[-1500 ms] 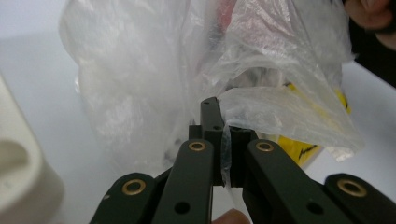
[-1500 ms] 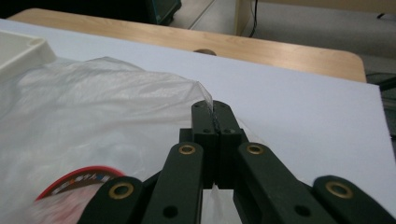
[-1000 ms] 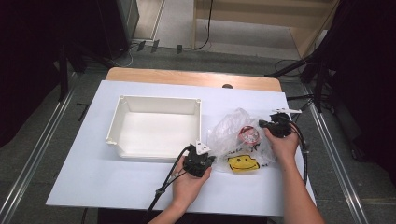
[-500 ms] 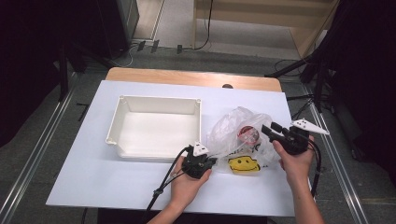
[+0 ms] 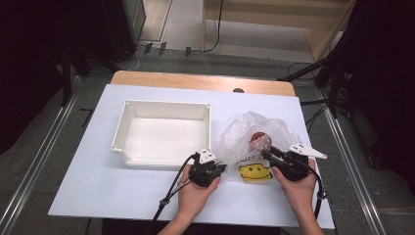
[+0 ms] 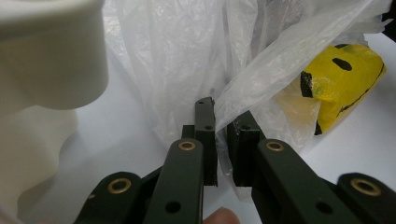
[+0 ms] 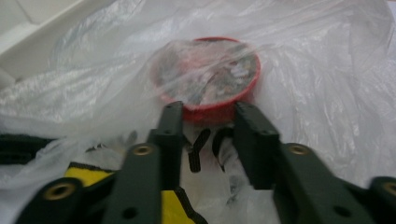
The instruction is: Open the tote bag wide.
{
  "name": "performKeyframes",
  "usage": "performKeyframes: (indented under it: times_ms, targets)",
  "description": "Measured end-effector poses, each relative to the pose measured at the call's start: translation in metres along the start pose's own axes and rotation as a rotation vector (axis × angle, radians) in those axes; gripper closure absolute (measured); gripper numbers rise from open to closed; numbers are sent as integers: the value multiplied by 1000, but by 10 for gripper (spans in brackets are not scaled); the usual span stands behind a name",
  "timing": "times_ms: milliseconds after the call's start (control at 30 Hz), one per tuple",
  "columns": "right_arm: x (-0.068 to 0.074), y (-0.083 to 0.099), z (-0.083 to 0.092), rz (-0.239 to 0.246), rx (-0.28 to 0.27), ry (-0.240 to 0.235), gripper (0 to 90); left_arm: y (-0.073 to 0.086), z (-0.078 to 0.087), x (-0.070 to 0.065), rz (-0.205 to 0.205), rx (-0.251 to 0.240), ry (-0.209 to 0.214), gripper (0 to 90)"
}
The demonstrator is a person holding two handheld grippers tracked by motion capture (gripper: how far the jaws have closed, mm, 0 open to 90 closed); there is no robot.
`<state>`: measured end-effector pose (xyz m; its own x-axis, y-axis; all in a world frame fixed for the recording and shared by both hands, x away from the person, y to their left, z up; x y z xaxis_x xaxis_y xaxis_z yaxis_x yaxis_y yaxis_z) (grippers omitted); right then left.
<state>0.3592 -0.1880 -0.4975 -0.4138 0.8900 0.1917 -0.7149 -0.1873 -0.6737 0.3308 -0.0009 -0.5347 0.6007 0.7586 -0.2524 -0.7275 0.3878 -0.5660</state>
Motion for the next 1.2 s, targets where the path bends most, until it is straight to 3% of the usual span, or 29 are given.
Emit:
performKeyframes:
  times_ms: [100, 333, 400, 500, 600, 700, 800, 867, 933, 1067, 1100, 1200]
  targets:
    - [3, 6, -4, 11, 30, -39, 900, 0, 0, 0, 0, 3, 3, 846]
    - [3, 33, -23, 3, 168, -22, 900, 0, 0, 1, 8, 2, 10, 846]
    - [3, 32, -14, -5, 126, -24, 900, 0, 0, 1, 9, -1, 12, 846]
    - [2, 19, 6, -24, 29, -39, 709, 0, 0, 1, 7, -2, 7, 846]
    - [3, 5, 18, -46, -43, -4, 497, 0, 0, 1, 6, -4, 4, 847]
    - [10, -4, 14, -67, -50, -5, 391, 0, 0, 0, 7, -1, 4, 846]
    - [14, -8, 1, -79, -20, 55, 300, 0, 0, 1, 8, -2, 6, 845]
    - [13, -5, -9, -99, 14, 81, 292, 0, 1, 1, 8, -5, 9, 845]
    - [11, -1, -15, -122, 37, 91, 374, 0, 1, 1, 11, -7, 10, 845]
    - [7, 7, -18, -114, 54, 93, 639, 0, 1, 1, 6, -9, 13, 848]
    - [7, 8, -18, -113, 51, 82, 737, 0, 1, 1, 6, -9, 12, 850]
    - [3, 14, -17, -107, 63, 59, 900, 0, 1, 1, 5, -8, 11, 853]
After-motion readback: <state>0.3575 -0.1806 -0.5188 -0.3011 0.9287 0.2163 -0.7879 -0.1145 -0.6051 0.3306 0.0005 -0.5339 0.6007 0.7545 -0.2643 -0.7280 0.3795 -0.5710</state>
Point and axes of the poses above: each handheld gripper's, and its own axes: z roughly backward along the jaws, y roughly out of its underside, x roughly to its left, the point moved 9 cm from there along -z, roughly forward along the jaws, and after that the axes turned 15 degrees about x, right-handed, at the moved point
